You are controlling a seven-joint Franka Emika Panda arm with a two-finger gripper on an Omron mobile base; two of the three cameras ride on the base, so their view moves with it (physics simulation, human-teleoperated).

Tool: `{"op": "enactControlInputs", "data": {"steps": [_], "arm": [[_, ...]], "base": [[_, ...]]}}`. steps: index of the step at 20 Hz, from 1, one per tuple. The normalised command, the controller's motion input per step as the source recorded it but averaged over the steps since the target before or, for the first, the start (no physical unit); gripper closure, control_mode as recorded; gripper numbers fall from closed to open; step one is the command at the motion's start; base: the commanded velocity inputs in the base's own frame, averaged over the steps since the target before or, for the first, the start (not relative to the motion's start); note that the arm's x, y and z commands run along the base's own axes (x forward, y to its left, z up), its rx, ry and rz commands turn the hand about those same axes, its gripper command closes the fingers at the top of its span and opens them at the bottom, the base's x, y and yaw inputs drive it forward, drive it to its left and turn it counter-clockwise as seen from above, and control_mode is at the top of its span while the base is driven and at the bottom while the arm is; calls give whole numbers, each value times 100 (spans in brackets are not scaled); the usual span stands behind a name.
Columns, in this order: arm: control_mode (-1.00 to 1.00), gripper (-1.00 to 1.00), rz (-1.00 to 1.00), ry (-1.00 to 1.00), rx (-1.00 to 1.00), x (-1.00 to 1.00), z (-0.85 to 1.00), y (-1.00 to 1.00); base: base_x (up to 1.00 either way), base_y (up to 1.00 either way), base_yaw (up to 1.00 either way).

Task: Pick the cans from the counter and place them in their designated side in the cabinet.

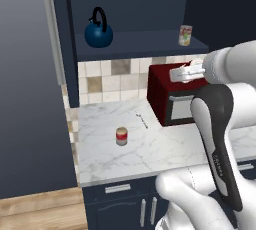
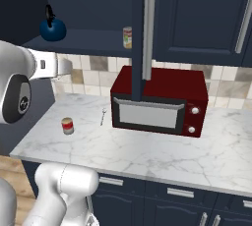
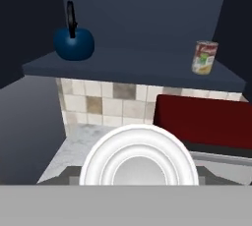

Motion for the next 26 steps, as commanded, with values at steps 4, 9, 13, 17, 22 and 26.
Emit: {"op": "enactControlInputs", "data": {"steps": [4,9,13,17,22,26], "arm": [[-100,100,0,-1,-9,-4,12,-14],[-100,100,0,-3,-8,0,5,-13],[-100,100,1,-10,-6,0,3,-13],[-100,100,2,-12,-2,0,4,-13],[-100,100,0,-5,0,2,9,-11],[-100,100,0,0,0,10,16,-11]], "base": [[0,0,0],[0,0,0],[0,0,0],[0,0,0],[0,0,0],[0,0,0]]}}
